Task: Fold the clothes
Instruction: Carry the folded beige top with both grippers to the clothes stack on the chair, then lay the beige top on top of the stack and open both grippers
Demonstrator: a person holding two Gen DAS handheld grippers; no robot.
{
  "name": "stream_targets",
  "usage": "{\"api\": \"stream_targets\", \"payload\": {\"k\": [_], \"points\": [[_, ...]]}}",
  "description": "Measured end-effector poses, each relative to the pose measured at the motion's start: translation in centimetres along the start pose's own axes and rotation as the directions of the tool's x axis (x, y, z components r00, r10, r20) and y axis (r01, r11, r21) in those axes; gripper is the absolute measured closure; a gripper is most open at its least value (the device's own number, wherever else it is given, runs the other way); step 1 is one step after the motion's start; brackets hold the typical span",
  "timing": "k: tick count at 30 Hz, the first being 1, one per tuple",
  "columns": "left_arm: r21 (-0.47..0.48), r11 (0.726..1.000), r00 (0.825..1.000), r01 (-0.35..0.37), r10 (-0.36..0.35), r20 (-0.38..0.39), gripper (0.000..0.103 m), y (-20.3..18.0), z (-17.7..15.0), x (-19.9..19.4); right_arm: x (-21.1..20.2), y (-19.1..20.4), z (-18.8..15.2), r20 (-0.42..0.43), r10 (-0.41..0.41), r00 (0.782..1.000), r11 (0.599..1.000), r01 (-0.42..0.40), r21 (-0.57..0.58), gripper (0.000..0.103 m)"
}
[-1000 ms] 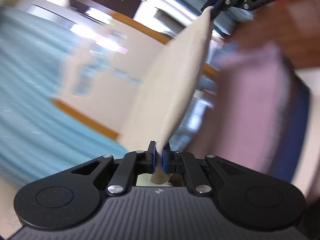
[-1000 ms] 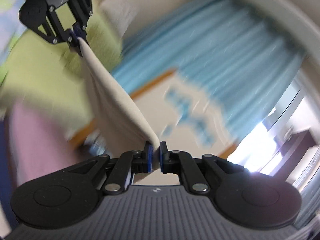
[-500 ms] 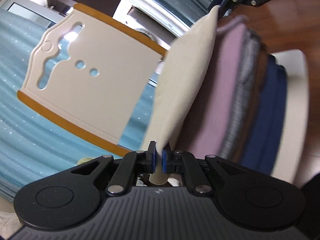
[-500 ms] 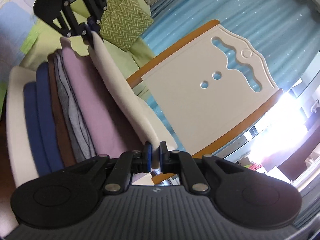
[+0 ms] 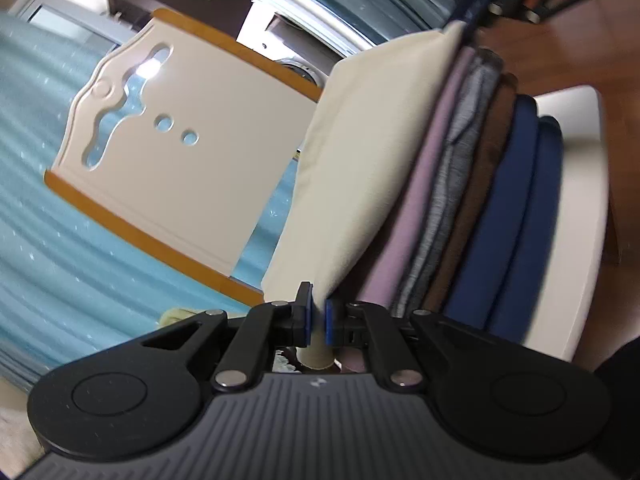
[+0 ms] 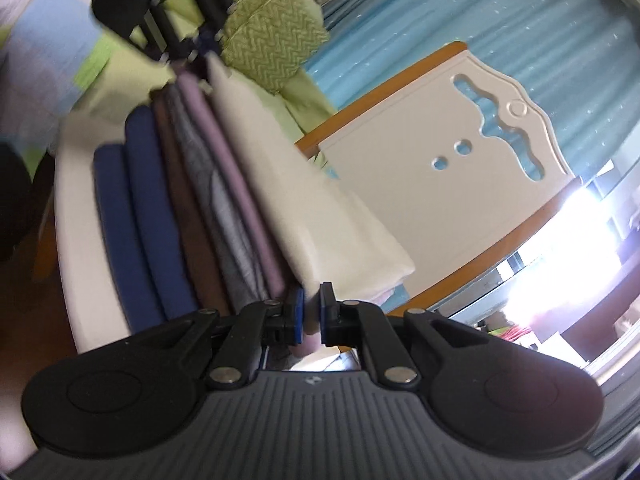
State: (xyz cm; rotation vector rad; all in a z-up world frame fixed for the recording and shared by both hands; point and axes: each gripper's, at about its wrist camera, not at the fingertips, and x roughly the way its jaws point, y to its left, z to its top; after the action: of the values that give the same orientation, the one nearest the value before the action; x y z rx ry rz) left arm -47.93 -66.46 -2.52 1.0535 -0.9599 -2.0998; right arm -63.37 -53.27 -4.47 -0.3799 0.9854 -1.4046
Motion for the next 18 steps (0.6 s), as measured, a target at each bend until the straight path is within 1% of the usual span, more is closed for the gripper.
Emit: {"api": "stream_targets", "payload": {"k": [3,7,10,13,15,16,17,18], "points": [[0.004,1.0,1.0,0.003,-0.003,-0.002,0.098,-0.8,-0.2,-0.3,-0.1,-0.3,0.2,-0.011,-0.005,1.0,1.0,0.005,0.003,0.098],[-0.021,1.0,1.0,0.012,-0.012,-0.01,0.098,-1.2,-0.6,0.1,0.3,0.4,0.3,-0.025,-0.009,1.0,1.0,0.008,-0.029,0.098],[-0.047,0.999,1.0,0.008,-0.008,-0.005,0.096,-1.0,-0.7,0.1,-0.3,0.4,0.3,-0.027,-0.016,1.0,1.0,0.016,-0.021,0.098],[-0.081,0.997,1.0,0.004,-0.004,-0.001,0.091,-0.7,-1.2,-0.4,-0.6,0.4,0.2,-0.025,-0.027,0.999,0.999,0.026,-0.019,0.097],[-0.13,0.991,1.0,0.01,-0.011,-0.005,0.086,-0.3,-2.1,-1.2,-1.1,0.0,0.0,-0.032,-0.023,0.999,1.0,0.023,0.01,0.097],[-0.151,0.989,1.0,0.01,-0.012,-0.01,0.078,-0.1,-2.5,-1.5,-1.4,-0.1,-0.1,-0.037,-0.025,0.999,0.999,0.026,0.021,0.096],[-0.183,0.983,1.0,0.009,-0.013,-0.018,0.074,0.2,-3.1,-2.0,-1.7,-0.2,-0.3,-0.042,-0.027,0.999,0.999,0.029,0.032,0.096],[-0.225,0.974,1.0,0.008,-0.014,-0.026,0.074,0.7,-3.9,-2.6,-2.2,-0.3,-0.5,-0.048,-0.027,0.998,0.998,0.03,0.057,0.096]]}}
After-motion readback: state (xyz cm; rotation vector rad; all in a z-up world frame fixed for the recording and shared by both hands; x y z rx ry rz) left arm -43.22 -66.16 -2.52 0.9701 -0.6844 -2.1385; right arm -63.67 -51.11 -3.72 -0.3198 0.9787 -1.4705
